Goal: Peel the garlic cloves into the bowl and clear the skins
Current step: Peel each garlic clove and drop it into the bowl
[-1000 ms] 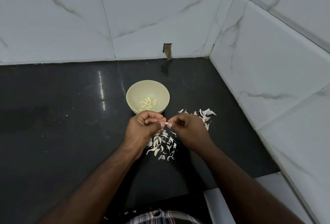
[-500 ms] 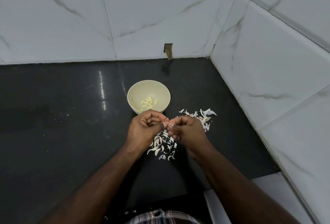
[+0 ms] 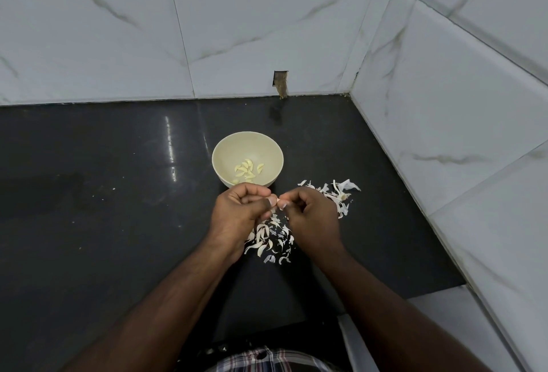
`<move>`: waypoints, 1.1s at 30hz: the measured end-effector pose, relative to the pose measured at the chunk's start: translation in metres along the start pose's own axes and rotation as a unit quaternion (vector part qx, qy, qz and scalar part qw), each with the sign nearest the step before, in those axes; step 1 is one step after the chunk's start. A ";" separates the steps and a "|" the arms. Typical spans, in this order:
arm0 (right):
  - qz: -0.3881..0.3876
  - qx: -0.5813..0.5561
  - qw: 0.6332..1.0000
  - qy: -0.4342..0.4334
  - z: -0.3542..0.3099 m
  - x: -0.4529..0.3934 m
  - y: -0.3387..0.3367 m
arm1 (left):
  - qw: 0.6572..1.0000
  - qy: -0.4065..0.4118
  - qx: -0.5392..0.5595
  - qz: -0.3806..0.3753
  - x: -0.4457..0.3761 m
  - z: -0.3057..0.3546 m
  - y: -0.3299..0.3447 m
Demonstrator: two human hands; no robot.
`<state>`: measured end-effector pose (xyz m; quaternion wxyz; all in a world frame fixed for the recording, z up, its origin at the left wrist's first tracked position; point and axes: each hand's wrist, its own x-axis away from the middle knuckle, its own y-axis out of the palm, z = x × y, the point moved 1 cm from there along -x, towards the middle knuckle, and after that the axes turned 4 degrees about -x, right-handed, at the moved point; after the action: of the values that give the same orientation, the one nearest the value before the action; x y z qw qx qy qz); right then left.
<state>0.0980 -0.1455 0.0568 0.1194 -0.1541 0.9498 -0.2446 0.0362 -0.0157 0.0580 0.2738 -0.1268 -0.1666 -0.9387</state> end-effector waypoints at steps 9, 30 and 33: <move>-0.106 -0.382 0.857 0.328 -0.009 -0.003 -0.007 | 0.990 0.116 -0.080 -0.020 0.003 0.000 0.000; -0.048 -0.342 0.919 0.192 -0.014 -0.007 -0.008 | 0.999 0.028 0.021 -0.015 -0.004 -0.003 -0.001; -0.052 -0.345 0.917 0.194 -0.016 -0.008 -0.008 | 0.998 0.013 0.049 -0.025 -0.005 -0.001 -0.002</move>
<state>0.1022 -0.1425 0.0754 -0.1406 -0.1847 0.9704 0.0669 0.0385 -0.0124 0.0548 0.2581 -0.0964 -0.2115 -0.9377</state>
